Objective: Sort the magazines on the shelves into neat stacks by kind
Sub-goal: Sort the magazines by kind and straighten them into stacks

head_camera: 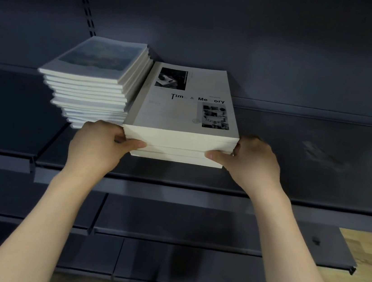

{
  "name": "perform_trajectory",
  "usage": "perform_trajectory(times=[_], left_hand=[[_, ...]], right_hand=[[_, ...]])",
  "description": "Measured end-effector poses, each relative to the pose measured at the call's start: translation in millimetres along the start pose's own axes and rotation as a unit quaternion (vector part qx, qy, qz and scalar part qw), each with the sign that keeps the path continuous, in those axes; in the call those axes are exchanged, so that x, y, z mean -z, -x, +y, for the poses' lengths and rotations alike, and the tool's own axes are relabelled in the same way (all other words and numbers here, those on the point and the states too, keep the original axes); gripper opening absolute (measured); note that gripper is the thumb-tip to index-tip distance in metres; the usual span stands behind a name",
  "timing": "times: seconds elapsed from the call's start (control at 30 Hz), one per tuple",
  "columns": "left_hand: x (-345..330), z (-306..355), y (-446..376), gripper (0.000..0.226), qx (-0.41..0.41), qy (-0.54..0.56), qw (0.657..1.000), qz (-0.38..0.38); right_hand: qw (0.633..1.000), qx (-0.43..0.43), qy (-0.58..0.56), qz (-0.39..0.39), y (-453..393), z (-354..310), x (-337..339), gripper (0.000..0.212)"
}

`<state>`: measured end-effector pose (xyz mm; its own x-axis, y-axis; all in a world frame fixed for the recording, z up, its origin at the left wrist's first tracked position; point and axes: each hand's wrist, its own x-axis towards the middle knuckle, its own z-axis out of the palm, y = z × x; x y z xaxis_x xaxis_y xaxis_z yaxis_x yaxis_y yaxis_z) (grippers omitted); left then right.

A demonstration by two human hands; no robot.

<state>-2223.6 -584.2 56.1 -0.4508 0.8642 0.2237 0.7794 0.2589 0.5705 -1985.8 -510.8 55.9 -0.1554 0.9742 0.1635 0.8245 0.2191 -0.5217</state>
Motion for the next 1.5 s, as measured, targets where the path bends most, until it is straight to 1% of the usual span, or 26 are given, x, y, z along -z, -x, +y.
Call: perform_trajectory(times=[0.07, 0.1, 0.17, 0.27, 0.33, 0.37, 0.43, 0.6, 0.77, 0.83, 0.97, 1.07, 1.17, 1.27, 1.37, 1.43, 1.5], left_hand=[[-0.7, 0.0, 1.9, 0.031, 0.012, 0.07, 0.997, 0.011], [-1.6, 0.2, 2.3, 0.028, 0.017, 0.083, 0.996, 0.01], [-3.8, 0.2, 2.2, 0.023, 0.021, 0.088, 0.996, 0.002], [-5.8, 1.5, 3.0, 0.024, 0.019, 0.077, 0.997, -0.007], [-8.6, -1.4, 3.5, 0.02, 0.017, 0.078, 0.997, -0.005], [-9.7, -2.3, 4.2, 0.025, 0.014, 0.079, 0.997, -0.003], [-10.7, -4.4, 4.3, 0.031, 0.003, 0.082, 0.997, 0.006], [-11.2, -6.4, 5.1, 0.029, -0.027, 0.095, 0.995, 0.017], [-14.6, -5.4, 9.9, 0.032, -0.029, 0.08, 0.995, 0.045], [-12.8, -5.7, 8.0, 0.033, -0.028, 0.069, 0.996, 0.04], [-4.7, -4.9, -0.9, 0.036, -0.02, 0.043, 0.999, 0.002], [-0.7, -4.0, -4.5, 0.035, -0.016, 0.044, 0.999, -0.017], [0.2, -3.2, -6.4, 0.034, -0.024, 0.038, 0.999, -0.03], [-2.1, -5.2, -3.2, 0.035, -0.035, 0.052, 0.998, -0.019], [-10.5, -11.0, 3.4, 0.028, -0.03, 0.109, 0.994, 0.003], [-14.7, -13.6, 5.7, 0.023, -0.018, 0.127, 0.992, 0.009], [-16.5, -14.7, 5.3, 0.022, -0.013, 0.127, 0.992, 0.005]], right_hand=[[1.0, -0.004, 0.012, -0.008, 0.0, 0.8, -0.2, 0.047], [1.0, -0.008, 0.017, -0.014, -1.5, 1.7, -0.8, 0.047], [0.999, -0.014, 0.025, -0.025, -3.8, 2.9, -1.5, 0.051], [0.999, -0.005, 0.013, -0.045, -5.3, 8.3, -1.8, 0.054], [0.998, 0.008, 0.001, -0.056, -5.1, 12.2, -0.8, 0.046], [0.998, 0.012, 0.001, -0.058, -4.5, 12.9, 0.1, 0.041], [0.999, 0.021, 0.007, -0.049, -4.0, 13.4, 0.2, 0.039], [0.998, 0.04, 0.041, -0.007, 1.9, 11.5, -2.7, 0.034], [0.997, 0.048, 0.053, 0.026, 5.4, 11.8, -5.1, 0.035], [0.997, 0.048, 0.055, 0.035, 6.3, 11.1, -5.3, 0.036], [0.996, 0.043, 0.041, 0.062, 10.3, 9.8, -8.5, 0.047], [0.996, 0.038, 0.042, 0.074, 12.4, 10.2, -11.0, 0.047], [0.995, 0.037, 0.056, 0.077, 11.2, 11.4, -12.9, 0.043], [0.995, 0.038, 0.048, 0.076, 11.2, 10.6, -14.7, 0.042], [0.998, 0.027, 0.025, 0.06, 12.1, 8.7, -13.1, 0.047], [0.999, 0.019, 0.018, 0.046, 11.1, 8.5, -10.4, 0.045], [1.0, 0.016, 0.012, 0.024, 9.9, 10.1, -9.9, 0.041]])
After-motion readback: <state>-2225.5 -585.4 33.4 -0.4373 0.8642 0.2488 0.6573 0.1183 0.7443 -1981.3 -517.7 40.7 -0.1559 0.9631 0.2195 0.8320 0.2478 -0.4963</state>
